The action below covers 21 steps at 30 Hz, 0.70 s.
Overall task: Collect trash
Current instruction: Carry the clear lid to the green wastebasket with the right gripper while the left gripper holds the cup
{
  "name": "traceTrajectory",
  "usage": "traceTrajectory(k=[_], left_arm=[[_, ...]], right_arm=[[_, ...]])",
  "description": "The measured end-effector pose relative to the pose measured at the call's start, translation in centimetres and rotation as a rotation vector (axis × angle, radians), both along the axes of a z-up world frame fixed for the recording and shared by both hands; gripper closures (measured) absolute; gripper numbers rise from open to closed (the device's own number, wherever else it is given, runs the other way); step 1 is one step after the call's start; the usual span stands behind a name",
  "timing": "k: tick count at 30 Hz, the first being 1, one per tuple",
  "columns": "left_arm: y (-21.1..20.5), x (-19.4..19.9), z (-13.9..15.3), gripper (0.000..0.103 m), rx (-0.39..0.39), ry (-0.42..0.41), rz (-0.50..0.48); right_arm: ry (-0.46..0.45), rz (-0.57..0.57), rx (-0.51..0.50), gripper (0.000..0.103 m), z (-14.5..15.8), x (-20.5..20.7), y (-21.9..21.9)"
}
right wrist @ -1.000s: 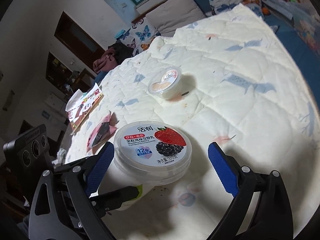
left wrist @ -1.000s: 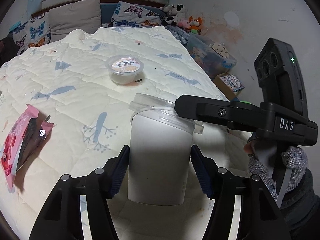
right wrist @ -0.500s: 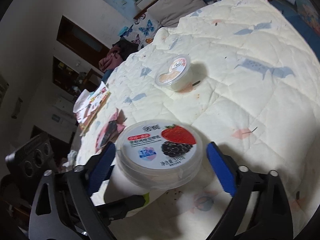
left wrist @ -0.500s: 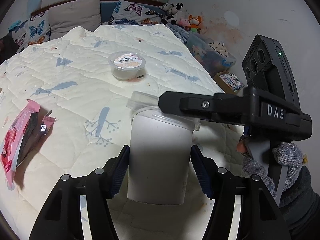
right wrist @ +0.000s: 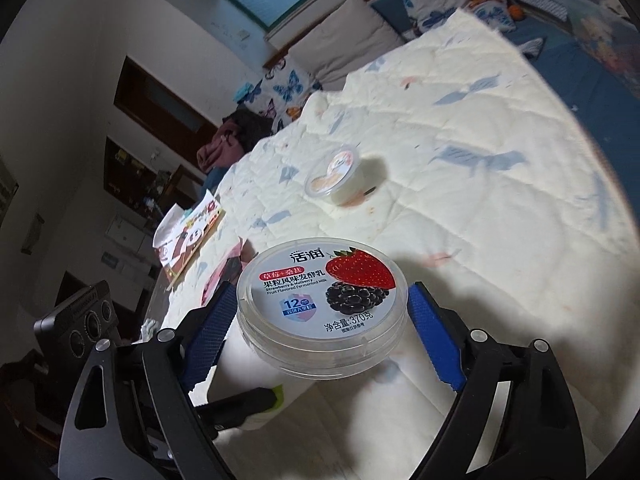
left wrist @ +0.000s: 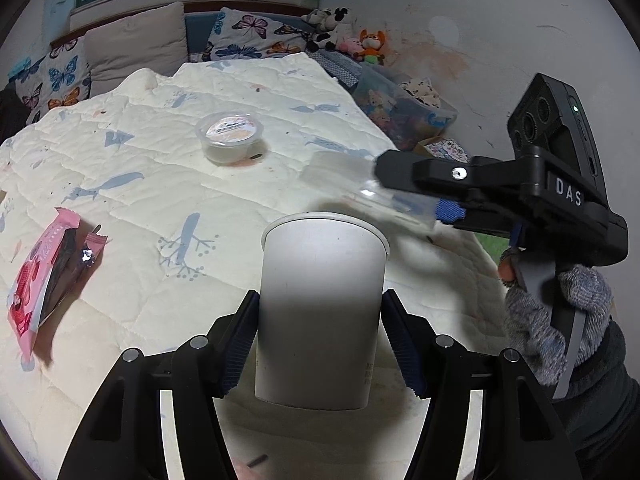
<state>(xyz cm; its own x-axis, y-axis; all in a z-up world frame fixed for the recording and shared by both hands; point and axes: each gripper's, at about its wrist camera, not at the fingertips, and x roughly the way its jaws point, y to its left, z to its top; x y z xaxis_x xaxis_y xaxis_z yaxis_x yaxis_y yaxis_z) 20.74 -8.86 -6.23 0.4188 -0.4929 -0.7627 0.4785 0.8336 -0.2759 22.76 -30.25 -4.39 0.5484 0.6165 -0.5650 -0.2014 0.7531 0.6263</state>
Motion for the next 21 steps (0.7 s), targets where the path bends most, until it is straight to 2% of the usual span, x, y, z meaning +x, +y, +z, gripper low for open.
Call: traceTrajectory(k=[5, 11, 21], left_arm=[[-0.9, -1.0, 1.0, 0.043, -0.002, -0.014, -0.025], [-3.2, -2.0, 2.5, 0.043, -0.014, -0.039, -0.075], [-10.2, -3.3, 3.4, 0.043, -0.03, -0.044, -0.199]], right_arm=[[-0.031, -0.085, -0.033, 0.017, 1.1, -2.9, -3.3], [-0.053, -0.214, -0.126, 0.017, 1.8, -7.1, -8.3], [0.005, -0.406, -0.234, 0.017, 0.1, -13.4, -17.3]])
